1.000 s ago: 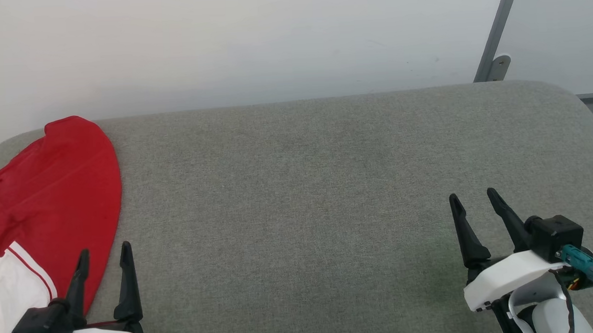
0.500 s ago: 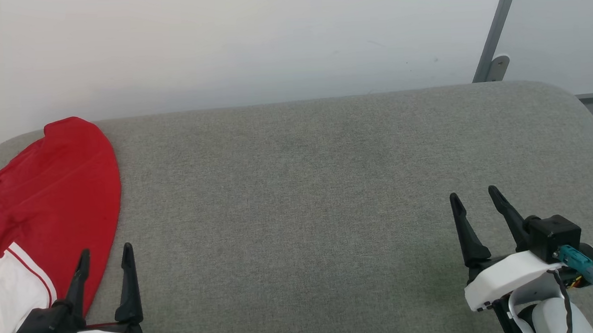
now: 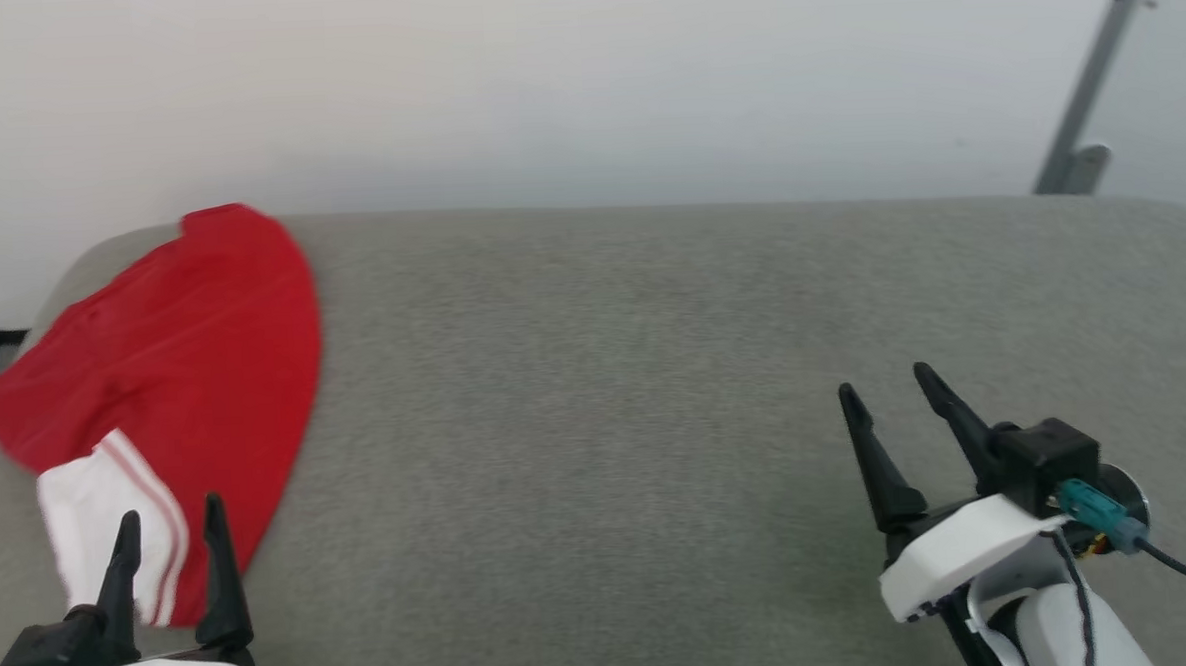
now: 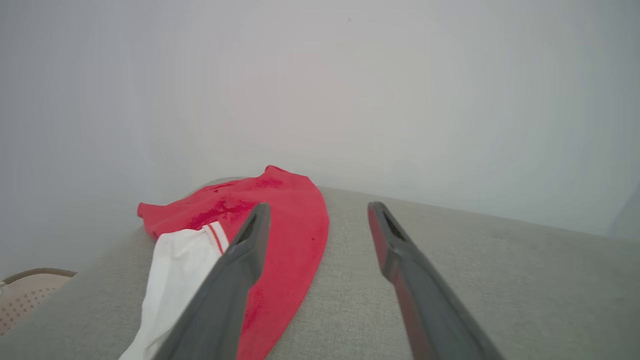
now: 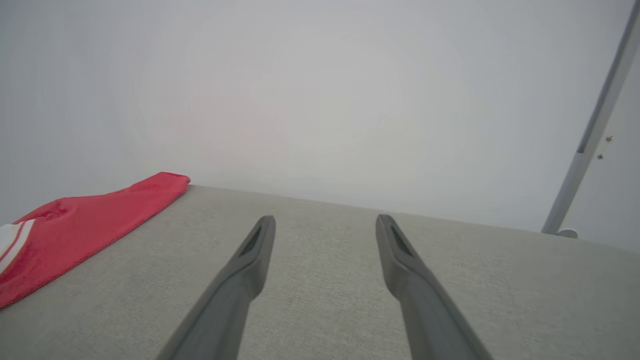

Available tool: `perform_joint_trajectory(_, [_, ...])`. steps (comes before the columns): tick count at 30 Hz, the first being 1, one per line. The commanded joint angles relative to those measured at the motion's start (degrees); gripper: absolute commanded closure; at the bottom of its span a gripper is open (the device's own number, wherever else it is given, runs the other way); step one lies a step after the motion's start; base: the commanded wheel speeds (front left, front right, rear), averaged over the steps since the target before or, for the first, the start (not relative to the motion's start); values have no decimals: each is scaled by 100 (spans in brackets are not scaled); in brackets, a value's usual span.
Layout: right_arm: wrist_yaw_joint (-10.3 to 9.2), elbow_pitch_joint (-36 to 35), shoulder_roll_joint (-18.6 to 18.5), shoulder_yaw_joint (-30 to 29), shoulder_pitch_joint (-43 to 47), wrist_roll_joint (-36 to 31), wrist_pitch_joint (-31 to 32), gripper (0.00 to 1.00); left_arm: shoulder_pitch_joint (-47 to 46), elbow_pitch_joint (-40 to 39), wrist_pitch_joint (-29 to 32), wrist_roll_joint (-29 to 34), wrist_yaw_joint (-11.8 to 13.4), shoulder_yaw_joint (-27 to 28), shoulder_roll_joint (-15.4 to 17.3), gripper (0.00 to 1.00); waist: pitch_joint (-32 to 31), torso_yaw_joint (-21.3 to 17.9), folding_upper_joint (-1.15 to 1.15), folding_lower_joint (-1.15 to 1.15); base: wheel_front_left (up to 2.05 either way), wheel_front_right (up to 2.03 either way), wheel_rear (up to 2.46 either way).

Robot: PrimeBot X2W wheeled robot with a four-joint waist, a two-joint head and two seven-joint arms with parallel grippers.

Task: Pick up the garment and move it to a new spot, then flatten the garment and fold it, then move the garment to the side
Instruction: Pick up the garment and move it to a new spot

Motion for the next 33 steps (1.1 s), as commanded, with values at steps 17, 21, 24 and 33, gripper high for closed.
perform_joint_trajectory(17, [-2, 184, 47, 691, -286, 246, 46, 0, 21, 84, 27, -155, 201, 230, 122, 0, -162, 1711, 0, 0, 0, 0, 0])
perform_joint_trajectory(21, [-2, 174, 32, 626, -267, 227, 25, 0, -4, 64, 66, -191, 179, 171, 121, 0, -131, 1938, 0, 0, 0, 0, 0])
perform_joint_trajectory(24, [-2, 147, 20, 536, -248, 231, 35, 0, -81, 82, 74, -225, 155, 140, 135, 0, -86, 2034, 0, 0, 0, 0, 0])
perform_joint_trajectory(33, [-2, -102, -77, 273, -373, 79, 240, 0, -734, 288, 216, -377, 15, -62, 260, 0, 340, 1955, 0, 0, 0, 0, 0])
